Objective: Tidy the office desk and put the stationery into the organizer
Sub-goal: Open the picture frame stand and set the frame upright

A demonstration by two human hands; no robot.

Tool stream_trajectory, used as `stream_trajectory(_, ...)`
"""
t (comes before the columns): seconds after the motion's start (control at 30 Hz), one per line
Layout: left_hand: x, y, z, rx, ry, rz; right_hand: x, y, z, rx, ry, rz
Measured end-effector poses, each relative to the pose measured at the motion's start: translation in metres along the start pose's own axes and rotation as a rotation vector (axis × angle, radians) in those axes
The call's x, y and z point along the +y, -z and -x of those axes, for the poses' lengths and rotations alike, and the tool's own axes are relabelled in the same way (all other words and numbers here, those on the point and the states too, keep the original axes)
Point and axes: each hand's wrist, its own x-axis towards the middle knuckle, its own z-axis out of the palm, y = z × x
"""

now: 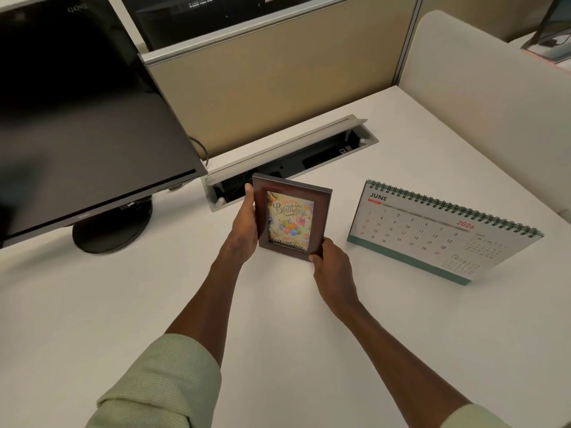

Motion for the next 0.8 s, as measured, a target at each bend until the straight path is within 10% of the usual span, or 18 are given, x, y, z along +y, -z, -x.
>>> stream_trajectory(0.8,0.012,-0.042,-0.015,0.028,0.001,0.042,0.015,0.004,0.008,0.319,-0.085,-0.101)
